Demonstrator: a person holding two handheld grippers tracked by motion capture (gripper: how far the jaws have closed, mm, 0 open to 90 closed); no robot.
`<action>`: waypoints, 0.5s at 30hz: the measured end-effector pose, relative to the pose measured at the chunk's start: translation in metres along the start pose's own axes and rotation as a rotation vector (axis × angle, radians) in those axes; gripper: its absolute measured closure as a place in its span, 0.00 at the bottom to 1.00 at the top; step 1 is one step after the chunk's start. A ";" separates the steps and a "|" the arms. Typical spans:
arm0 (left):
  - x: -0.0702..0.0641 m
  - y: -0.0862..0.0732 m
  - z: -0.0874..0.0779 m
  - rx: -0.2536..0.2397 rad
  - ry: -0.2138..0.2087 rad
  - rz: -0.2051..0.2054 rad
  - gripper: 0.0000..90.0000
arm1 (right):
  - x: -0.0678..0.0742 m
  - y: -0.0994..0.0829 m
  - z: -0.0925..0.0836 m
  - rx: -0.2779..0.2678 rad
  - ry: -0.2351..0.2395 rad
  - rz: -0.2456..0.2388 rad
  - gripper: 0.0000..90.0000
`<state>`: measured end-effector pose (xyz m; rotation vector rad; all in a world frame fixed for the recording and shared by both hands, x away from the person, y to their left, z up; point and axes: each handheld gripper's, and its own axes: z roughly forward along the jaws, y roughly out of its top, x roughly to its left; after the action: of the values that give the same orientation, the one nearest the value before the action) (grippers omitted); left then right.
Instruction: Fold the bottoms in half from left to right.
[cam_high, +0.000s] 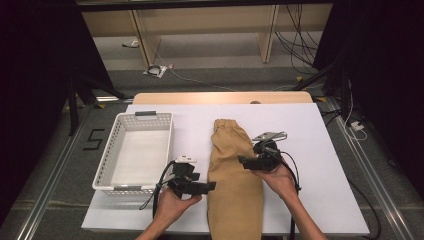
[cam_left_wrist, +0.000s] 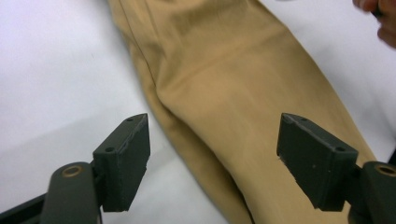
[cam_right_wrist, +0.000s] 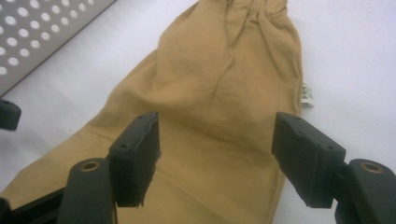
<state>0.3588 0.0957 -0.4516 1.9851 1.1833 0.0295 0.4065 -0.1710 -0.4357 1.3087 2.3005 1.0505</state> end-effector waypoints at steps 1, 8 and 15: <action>0.000 0.003 0.001 -0.005 0.001 -0.001 0.29 | -0.001 0.000 0.001 -0.002 -0.003 0.004 0.37; 0.011 0.026 0.008 -0.051 0.017 -0.040 0.30 | -0.009 -0.001 0.003 -0.004 -0.007 0.030 0.36; 0.018 0.037 0.017 -0.047 0.032 -0.050 0.30 | -0.014 -0.001 0.003 -0.007 -0.010 0.039 0.36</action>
<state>0.4028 0.0892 -0.4456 1.9200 1.2410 0.0638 0.4149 -0.1815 -0.4399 1.3578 2.2712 1.0607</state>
